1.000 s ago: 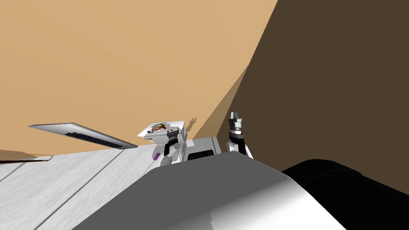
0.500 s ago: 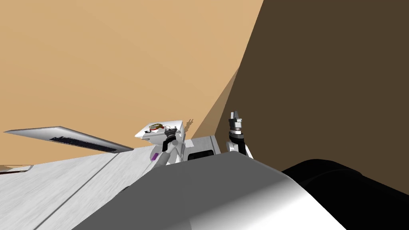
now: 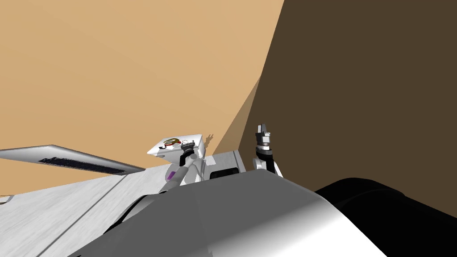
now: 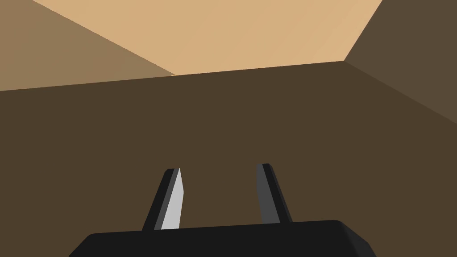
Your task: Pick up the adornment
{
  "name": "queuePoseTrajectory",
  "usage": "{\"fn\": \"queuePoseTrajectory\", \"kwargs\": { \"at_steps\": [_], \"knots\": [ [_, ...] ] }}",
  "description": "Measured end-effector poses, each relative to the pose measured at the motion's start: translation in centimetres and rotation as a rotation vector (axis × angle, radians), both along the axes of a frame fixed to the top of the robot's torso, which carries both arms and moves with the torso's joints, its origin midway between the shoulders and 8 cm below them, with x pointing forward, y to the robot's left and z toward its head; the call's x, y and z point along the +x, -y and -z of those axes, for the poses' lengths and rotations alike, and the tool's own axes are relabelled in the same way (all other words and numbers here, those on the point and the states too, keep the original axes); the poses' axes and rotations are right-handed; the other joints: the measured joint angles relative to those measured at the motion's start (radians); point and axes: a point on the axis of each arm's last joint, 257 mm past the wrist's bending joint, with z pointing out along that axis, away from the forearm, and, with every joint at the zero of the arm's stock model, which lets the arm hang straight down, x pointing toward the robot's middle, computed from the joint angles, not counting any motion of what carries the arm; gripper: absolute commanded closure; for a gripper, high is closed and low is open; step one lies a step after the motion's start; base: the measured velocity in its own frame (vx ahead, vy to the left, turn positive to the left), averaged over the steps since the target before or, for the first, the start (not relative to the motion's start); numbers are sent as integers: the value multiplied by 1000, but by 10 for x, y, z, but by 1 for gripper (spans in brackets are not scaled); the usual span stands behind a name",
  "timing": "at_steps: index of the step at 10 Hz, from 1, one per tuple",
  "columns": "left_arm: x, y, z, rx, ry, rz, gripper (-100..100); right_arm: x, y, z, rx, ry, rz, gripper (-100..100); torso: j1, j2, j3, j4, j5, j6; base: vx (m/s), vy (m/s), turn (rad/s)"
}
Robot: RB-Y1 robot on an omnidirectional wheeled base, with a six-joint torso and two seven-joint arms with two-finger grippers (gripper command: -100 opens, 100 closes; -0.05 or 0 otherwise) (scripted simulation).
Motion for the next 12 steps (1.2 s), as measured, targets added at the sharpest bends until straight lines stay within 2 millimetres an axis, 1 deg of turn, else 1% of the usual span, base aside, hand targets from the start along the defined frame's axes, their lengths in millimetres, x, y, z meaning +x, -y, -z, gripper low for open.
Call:
{"fn": "queuePoseTrajectory", "kwargs": {
  "at_steps": [1,2,3,4,8,9,10,11,12],
  "knots": [
    [3,-10,-2,2,-3,-17,-100,0,0,0,0,0,0,0,1,0,0,0,0,-1,-79,-26,-138],
    [8,-24,-9,14,4,-36,-100,0,0,0,0,0,0,0,1,0,0,0,0,0,-70,-21,-58],
    [9,-35,-10,11,3,-59,-100,0,0,0,0,0,0,0,1,0,0,0,0,-1,-25,-8,3],
    [9,-36,-10,11,2,-62,100,0,0,0,0,0,0,0,2,-2,-1,0,0,-1,-5,-2,0],
    [9,-37,-10,10,4,-64,100,0,0,0,0,0,0,0,2,-5,-3,-2,1,0,0,0,0],
    [9,-37,-10,11,4,-64,0,0,0,0,0,0,0,0,2,-5,-3,-2,1,0,0,0,0],
    [9,-37,-10,11,4,-64,100,0,0,0,0,0,0,0,2,-5,-3,-2,1,0,61,29,154],
    [5,-27,-3,6,-6,-47,100,0,0,0,0,0,0,0,4,-8,-5,-3,1,-1,67,22,69],
    [2,-21,-2,0,-8,-37,100,0,0,0,0,0,0,0,4,-9,-5,-3,2,0,86,36,121]
  ]
}}
